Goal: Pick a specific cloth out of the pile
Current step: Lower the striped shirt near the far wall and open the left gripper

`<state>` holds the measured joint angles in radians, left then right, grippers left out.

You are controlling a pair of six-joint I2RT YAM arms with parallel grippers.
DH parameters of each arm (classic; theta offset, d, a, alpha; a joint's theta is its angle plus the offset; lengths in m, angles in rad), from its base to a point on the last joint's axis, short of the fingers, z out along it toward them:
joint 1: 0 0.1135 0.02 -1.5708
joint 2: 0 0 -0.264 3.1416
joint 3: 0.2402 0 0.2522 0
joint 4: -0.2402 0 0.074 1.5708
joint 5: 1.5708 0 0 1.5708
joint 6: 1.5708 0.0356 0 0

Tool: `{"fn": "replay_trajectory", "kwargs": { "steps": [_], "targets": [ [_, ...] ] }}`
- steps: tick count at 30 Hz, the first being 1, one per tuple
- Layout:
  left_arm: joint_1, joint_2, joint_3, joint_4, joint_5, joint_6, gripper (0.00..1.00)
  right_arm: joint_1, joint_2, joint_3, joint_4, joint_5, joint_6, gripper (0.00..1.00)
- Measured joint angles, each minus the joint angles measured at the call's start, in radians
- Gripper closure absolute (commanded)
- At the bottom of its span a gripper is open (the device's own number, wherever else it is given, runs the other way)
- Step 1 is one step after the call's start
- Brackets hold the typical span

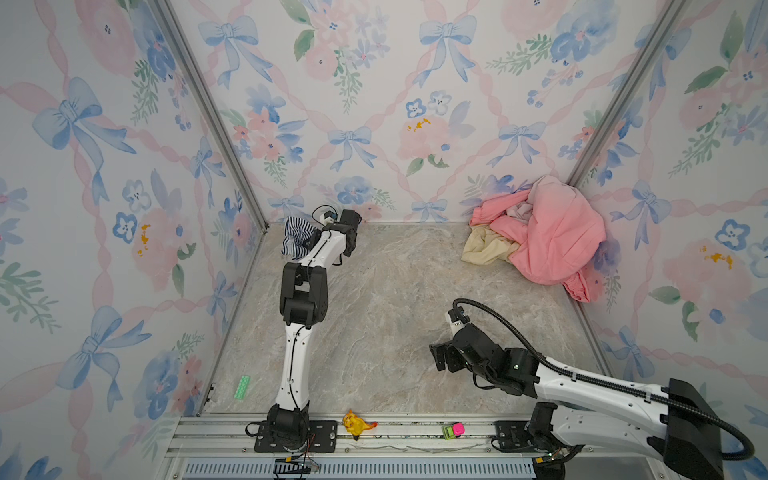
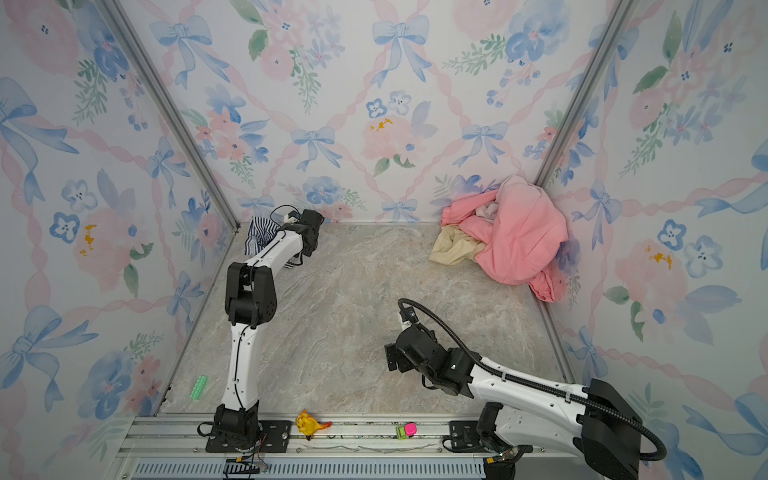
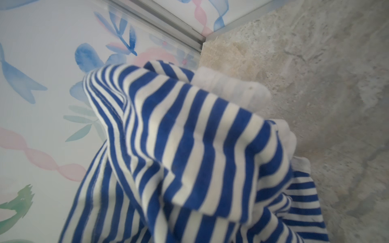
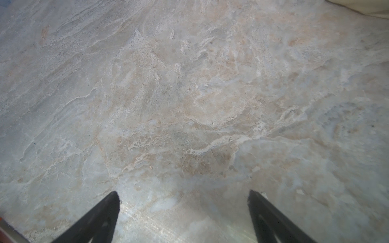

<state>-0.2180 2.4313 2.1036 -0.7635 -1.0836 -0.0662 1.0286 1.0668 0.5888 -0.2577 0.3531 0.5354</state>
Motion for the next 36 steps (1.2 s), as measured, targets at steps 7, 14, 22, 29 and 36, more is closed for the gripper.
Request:
{"fn": "replay_trajectory", "kwargs": {
  "steps": [7,14,22,29,36],
  "targets": [
    [-0.023,0.005,-0.058,0.045,0.24,-0.032,1.0,0.0,-0.001,0.004,-0.018,0.003,0.0,0.03],
    [0.023,-0.014,-0.097,0.085,0.459,-0.047,1.0,0.0,-0.001,0.006,-0.019,0.003,0.0,0.03],
    [0.122,-0.119,-0.243,0.191,0.753,-0.021,1.0,0.0,-0.001,0.007,-0.023,0.003,0.0,0.03],
    [0.202,-0.198,-0.378,0.277,0.908,0.007,1.0,0.0,-0.004,0.007,-0.023,0.011,0.006,0.03],
    [0.252,-0.196,-0.378,0.312,0.996,0.014,1.0,0.0,-0.015,0.007,-0.043,0.023,0.008,0.03]
  ]
}}
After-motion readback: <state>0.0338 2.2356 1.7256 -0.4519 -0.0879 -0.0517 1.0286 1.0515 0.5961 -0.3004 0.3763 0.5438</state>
